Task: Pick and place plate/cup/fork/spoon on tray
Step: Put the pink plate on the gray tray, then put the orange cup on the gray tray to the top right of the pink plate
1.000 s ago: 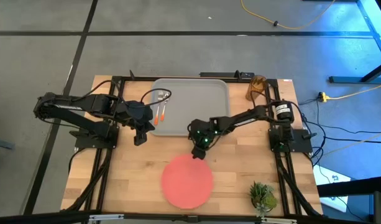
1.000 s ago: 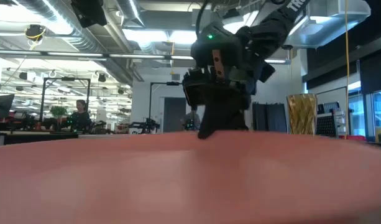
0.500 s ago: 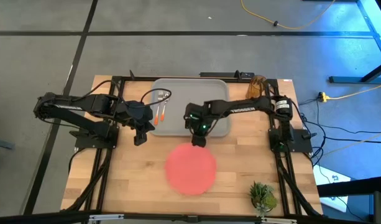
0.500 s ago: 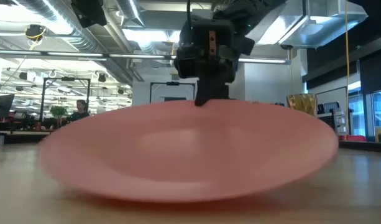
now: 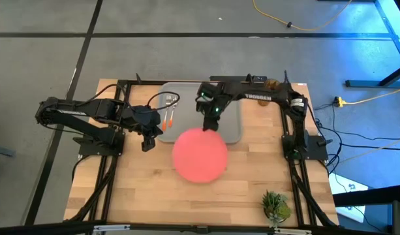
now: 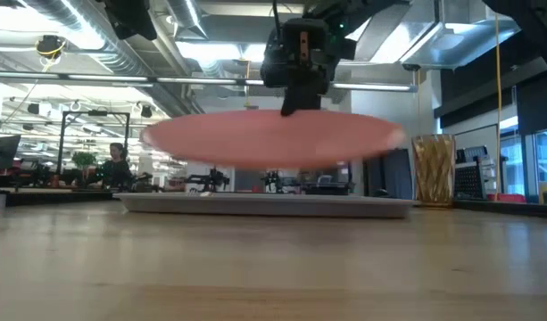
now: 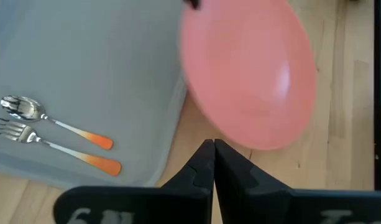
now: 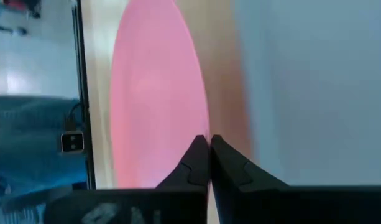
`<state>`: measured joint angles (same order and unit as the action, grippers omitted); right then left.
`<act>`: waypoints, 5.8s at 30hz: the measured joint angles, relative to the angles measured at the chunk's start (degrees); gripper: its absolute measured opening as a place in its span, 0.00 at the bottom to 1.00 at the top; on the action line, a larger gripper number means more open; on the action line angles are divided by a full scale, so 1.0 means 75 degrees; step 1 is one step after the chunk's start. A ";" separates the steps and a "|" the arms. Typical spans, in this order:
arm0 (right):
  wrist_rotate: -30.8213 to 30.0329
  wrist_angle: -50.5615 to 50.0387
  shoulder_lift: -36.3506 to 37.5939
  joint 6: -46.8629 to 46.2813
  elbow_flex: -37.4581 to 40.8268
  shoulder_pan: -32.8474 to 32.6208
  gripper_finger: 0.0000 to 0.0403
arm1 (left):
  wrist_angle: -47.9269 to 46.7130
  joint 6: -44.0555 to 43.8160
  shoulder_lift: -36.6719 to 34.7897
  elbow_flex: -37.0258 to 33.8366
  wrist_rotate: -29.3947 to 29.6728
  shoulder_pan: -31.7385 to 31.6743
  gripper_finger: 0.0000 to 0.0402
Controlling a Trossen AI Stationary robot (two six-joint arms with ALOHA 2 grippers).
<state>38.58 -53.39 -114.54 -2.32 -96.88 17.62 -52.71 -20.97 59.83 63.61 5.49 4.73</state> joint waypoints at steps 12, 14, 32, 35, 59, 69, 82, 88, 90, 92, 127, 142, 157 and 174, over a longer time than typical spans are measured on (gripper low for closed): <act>-0.0053 0.0213 0.0012 0.0220 -0.0226 0.1825 0.01 | 0.0002 -0.0362 0.0000 0.0000 0.0330 -0.0150 0.00; -0.0185 0.0440 0.0012 0.0112 -0.0226 0.2001 0.01 | 0.0005 -0.0548 0.0000 0.0000 0.0535 -0.0245 0.00; -0.1007 0.1139 -0.0597 0.0219 -0.0225 0.2584 0.01 | 0.0597 -0.0781 0.0029 0.0003 0.1750 -0.1183 0.00; -0.1060 0.1158 -0.0825 0.0343 -0.0225 0.2628 0.01 | 0.0600 -0.0781 0.0029 0.0003 0.1748 -0.1239 0.00; -0.1595 0.1186 -0.1404 0.0376 -0.0228 0.3137 0.01 | 0.0771 -0.0726 0.0029 0.0003 0.1746 -0.1268 0.00; -0.1707 0.1239 -0.1588 0.0345 -0.0219 0.3137 0.07 | 0.0767 -0.0723 0.0029 0.0003 0.1746 -0.1268 0.00; -0.1681 0.1311 -0.1588 0.0182 -0.0219 0.3134 0.12 | 0.0766 -0.0726 0.0029 0.0003 0.1746 -0.1268 0.00; -0.1766 0.1325 -0.1588 0.0142 -0.0219 0.3134 0.07 | 0.0766 -0.0729 0.0029 0.0003 0.1746 -0.1268 0.00; -0.1757 0.1328 -0.1588 0.0145 -0.0219 0.3134 0.05 | 0.0766 -0.0729 0.0029 0.0003 0.1746 -0.1268 0.00; -0.1751 0.1326 -0.1588 0.0115 -0.0219 0.3134 0.05 | 0.0766 -0.0731 0.0029 0.0003 0.1746 -0.1268 0.00; -0.3542 -0.3578 -0.1501 0.1324 -0.4109 0.3005 0.20 | 0.0758 -0.0731 0.0029 0.0003 0.1743 -0.1268 0.00; -0.5282 -0.4868 -0.0605 -0.0361 -0.4081 0.3047 0.20 | 0.0752 -0.0542 0.0029 0.0003 0.1747 -0.1267 0.00; -0.6220 -0.4299 0.2453 -0.0849 0.0296 0.3545 0.20 | 0.0752 -0.0321 0.0029 0.0003 0.1775 -0.1267 0.00; -0.6936 -0.4067 0.2448 -0.0856 0.1095 0.3787 0.20 | 0.0766 -0.0388 0.0029 0.0003 0.1778 -0.1267 0.00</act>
<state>-13.43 -83.89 -96.18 -8.73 -88.66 46.02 -46.96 -23.88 60.05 63.64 18.83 -4.77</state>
